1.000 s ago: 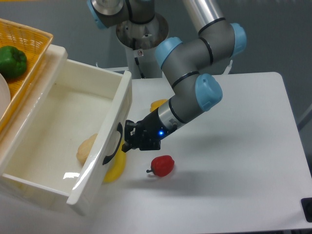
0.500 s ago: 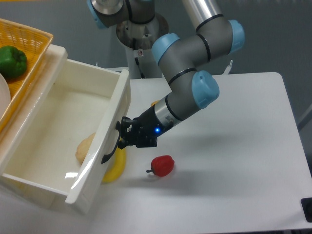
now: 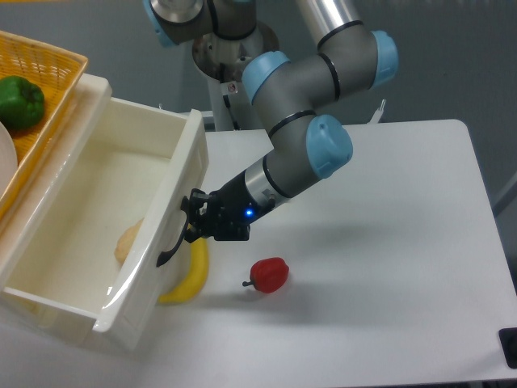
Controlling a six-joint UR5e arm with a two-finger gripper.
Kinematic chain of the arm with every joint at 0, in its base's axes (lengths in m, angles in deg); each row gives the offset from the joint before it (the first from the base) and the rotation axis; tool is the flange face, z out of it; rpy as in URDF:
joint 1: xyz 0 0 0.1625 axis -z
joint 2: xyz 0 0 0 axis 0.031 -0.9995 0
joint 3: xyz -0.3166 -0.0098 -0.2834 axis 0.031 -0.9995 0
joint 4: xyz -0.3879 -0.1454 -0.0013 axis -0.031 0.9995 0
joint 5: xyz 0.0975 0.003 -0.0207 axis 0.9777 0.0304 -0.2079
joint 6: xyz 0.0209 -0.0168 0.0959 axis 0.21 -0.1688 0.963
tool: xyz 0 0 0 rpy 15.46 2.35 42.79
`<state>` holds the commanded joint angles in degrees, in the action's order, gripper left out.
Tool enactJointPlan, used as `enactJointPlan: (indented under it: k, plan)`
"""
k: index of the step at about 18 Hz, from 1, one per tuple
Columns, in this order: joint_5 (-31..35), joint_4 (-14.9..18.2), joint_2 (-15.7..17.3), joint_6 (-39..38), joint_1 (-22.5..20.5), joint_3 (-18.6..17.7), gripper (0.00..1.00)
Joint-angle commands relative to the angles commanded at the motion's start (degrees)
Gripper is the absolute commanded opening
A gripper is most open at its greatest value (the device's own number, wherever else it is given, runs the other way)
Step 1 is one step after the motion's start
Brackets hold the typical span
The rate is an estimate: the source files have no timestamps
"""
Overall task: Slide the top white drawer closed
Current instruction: 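Push the drawer front into the cabinet with the gripper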
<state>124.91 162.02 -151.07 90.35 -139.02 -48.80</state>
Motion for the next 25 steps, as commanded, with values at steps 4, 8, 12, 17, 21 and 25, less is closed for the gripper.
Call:
enactJointPlan:
  k: [4, 8, 12, 17, 21, 25]
  plan:
    - [0.1, 0.7, 0.4, -0.1, 1.1, -0.1, 0.0]
    - [0.1, 0.7, 0.6, -0.1, 2.0, -0.3, 0.0]
    - [0.2, 0.6, 1.4, -1.0, 3.1, -0.7, 0.0]
    - [0.4, 0.1, 1.8, -2.2, 4.5, -0.7, 0.0]
    - [0.4, 0.0, 2.2, -3.0, 5.8, -0.6, 0.0]
    - [0.4, -0.2, 2.1, -3.6, 7.1, -0.6, 0.0]
